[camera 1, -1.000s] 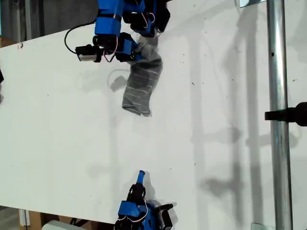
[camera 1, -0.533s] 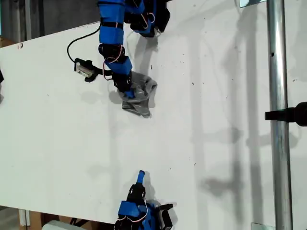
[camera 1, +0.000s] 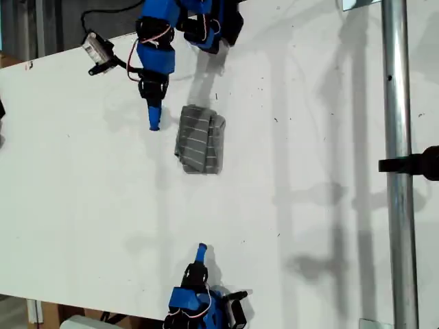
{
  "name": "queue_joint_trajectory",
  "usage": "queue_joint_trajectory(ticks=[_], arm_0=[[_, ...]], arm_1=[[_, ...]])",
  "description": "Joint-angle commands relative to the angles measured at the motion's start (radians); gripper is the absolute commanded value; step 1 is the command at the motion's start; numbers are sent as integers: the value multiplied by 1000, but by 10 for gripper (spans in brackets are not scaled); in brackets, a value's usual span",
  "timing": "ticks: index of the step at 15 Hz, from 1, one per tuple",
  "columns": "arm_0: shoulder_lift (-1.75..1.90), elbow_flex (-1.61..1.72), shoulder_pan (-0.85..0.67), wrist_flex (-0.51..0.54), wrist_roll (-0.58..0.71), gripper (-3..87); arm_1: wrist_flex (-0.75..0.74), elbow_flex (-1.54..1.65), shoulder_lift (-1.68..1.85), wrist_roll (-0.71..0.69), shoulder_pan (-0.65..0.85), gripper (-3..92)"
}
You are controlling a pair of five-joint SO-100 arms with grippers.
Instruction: Grasp corners of a towel and fold twice.
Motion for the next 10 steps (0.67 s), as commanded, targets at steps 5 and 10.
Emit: queue_joint_trajectory(ticks=[5,10], arm_0=[[8,66,9,-72,-71,-27],[8,77,-21,81,-414,-27]], arm_1=[[724,179,518,141,-64,19],[723,400,508,305,-172,90]])
